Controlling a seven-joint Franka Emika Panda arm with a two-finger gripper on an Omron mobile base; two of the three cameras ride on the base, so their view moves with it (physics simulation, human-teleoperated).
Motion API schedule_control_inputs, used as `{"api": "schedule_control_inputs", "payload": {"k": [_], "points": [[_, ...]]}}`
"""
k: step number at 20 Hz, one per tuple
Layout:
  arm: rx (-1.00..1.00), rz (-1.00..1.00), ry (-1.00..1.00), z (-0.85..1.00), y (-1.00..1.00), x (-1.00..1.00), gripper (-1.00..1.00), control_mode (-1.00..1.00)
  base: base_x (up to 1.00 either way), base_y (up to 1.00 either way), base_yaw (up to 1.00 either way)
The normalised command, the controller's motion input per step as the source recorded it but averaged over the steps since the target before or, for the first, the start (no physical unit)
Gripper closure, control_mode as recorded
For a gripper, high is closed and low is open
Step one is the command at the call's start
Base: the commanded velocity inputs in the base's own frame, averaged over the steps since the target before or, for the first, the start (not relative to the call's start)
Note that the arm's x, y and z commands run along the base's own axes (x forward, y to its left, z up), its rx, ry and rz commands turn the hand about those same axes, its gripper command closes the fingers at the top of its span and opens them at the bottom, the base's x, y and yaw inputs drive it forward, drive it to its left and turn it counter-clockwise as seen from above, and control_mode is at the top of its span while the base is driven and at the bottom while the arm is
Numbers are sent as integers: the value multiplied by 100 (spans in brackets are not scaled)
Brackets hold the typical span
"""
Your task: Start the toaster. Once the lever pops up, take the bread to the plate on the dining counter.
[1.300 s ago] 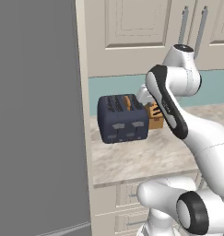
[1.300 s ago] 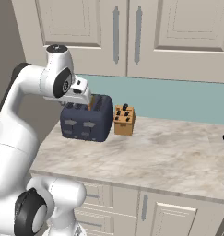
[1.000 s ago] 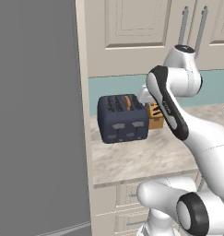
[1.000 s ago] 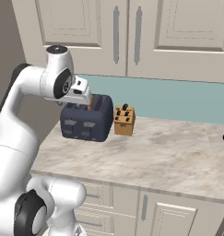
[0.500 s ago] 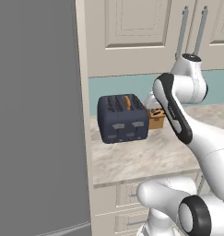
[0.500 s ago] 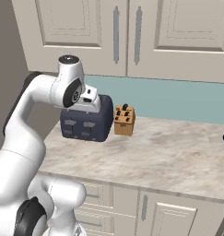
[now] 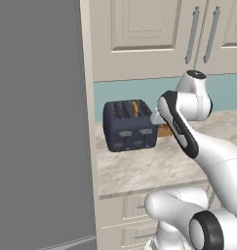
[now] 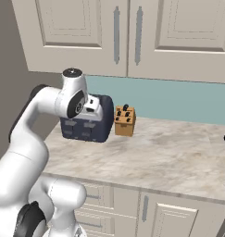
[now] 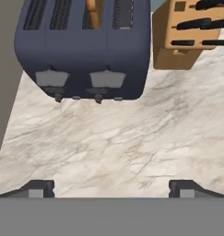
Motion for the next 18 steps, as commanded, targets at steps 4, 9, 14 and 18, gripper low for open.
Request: {"api": "schedule_control_inputs", "payload": {"k": [4,9,14,18], "points": [[0,0,-1,-39,0,34,-100,-100,0,0,0],[0,0,-1,-25,0,42,-100,-100,0,0,0],[0,0,-2,-19,0,40,-100,-100,0,0,0],[0,0,-4,-17,0,37,-100,-100,0,0,0]]}}
